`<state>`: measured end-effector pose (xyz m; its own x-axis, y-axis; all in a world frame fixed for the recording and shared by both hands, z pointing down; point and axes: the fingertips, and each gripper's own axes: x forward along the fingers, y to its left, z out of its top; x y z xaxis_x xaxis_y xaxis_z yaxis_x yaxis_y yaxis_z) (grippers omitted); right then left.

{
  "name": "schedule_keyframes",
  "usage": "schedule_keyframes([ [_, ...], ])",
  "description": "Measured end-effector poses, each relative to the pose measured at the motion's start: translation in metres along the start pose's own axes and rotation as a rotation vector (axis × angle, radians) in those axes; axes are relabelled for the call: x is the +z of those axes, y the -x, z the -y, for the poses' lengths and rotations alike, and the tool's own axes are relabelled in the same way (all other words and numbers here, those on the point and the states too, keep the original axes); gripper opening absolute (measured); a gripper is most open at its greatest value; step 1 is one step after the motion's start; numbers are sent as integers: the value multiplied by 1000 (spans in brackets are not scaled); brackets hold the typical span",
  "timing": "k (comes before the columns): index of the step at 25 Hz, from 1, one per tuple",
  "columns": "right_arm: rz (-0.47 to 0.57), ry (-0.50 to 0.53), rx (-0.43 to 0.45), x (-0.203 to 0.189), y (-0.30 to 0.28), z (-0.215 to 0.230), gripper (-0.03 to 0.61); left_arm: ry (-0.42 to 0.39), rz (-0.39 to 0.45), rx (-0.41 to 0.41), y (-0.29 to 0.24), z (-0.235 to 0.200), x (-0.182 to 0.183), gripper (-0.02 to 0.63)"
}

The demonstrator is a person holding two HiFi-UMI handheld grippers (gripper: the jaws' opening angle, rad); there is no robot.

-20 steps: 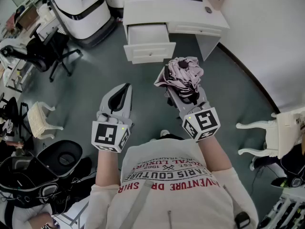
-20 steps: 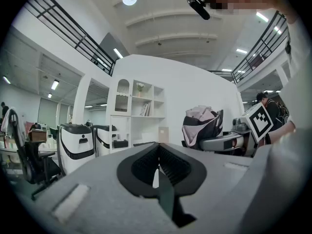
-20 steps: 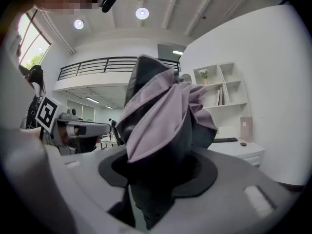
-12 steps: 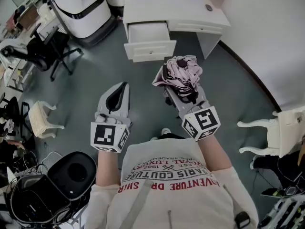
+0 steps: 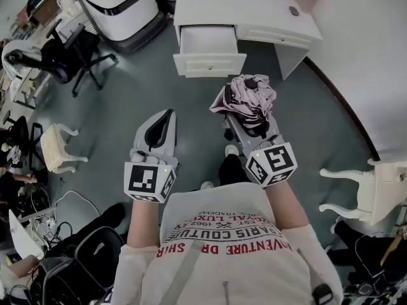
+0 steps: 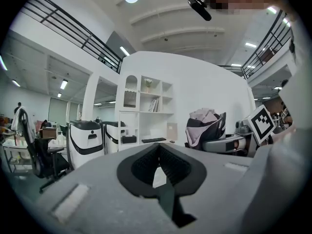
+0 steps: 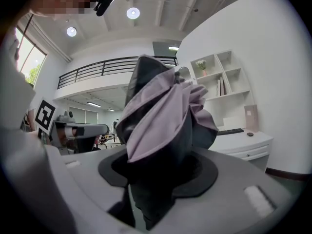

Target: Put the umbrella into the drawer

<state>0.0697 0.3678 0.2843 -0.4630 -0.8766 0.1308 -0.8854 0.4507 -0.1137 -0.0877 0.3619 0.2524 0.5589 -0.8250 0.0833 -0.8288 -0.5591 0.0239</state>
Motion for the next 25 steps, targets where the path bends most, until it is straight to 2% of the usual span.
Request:
schedule_keyframes([
  [6, -20, 30, 72, -7, -55, 38, 198, -11, -14, 55, -57, -25, -5, 6],
  [16, -60, 69, 160, 33, -165, 199, 199, 27, 31, 176, -232, -54, 19, 6],
  [20, -82, 96, 201, 37, -198, 248, 199, 15, 53, 156, -293, -47, 25, 6],
  [25, -116, 121, 218, 25, -233, 284, 199, 18, 19, 136, -345, -46, 14, 6],
])
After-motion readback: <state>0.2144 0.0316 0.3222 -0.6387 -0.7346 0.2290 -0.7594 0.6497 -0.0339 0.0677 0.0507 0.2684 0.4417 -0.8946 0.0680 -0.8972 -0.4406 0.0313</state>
